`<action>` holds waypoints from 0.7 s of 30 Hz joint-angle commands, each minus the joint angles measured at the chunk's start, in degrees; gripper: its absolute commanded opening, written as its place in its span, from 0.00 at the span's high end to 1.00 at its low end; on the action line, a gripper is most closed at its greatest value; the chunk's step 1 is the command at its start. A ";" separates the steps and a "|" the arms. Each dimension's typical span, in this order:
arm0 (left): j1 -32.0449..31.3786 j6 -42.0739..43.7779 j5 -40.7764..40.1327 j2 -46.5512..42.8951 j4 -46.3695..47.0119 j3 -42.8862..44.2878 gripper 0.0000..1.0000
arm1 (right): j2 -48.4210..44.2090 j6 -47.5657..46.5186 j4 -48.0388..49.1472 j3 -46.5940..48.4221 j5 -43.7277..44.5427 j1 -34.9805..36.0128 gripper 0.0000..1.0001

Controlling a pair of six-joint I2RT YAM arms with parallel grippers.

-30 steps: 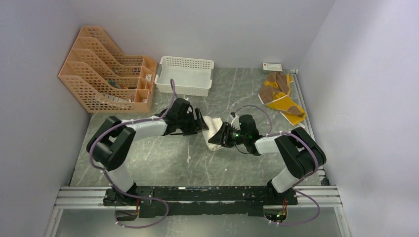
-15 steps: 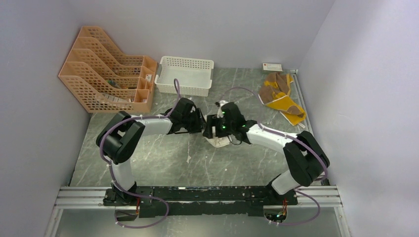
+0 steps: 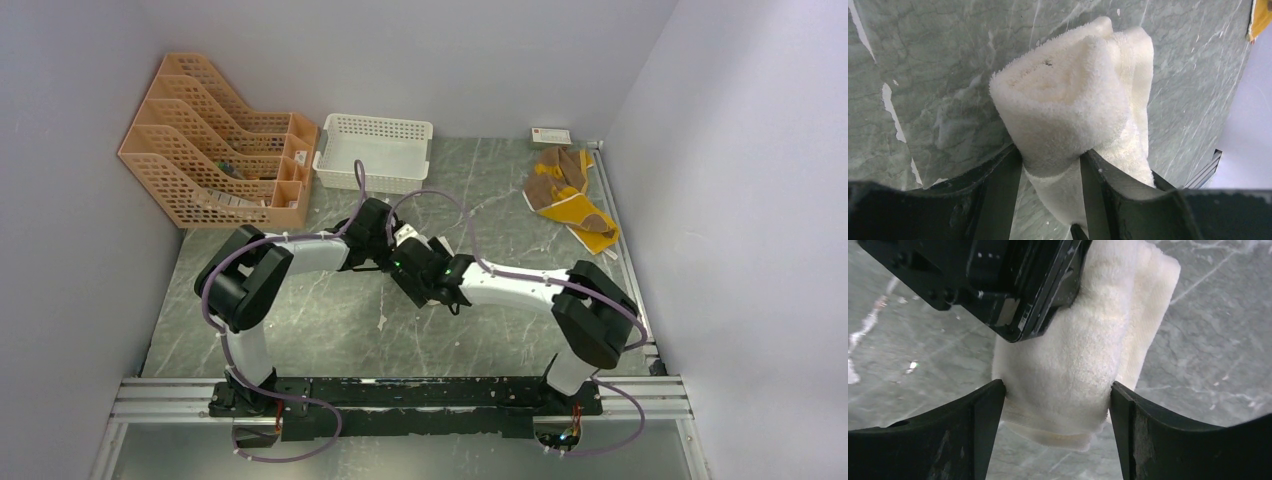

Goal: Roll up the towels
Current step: Roll the towel at the center of the board.

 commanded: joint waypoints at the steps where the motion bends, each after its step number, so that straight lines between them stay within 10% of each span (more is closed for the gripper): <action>1: -0.43 1.68 -0.86 -0.07 -1.66 1.08 0.44 | 1.37 -3.88 -2.70 2.61 10.08 1.57 0.24; 21: -0.24 1.58 0.52 0.61 -3.64 1.52 0.44 | 7.24 5.47 -2.20 8.46 -1.49 2.75 0.16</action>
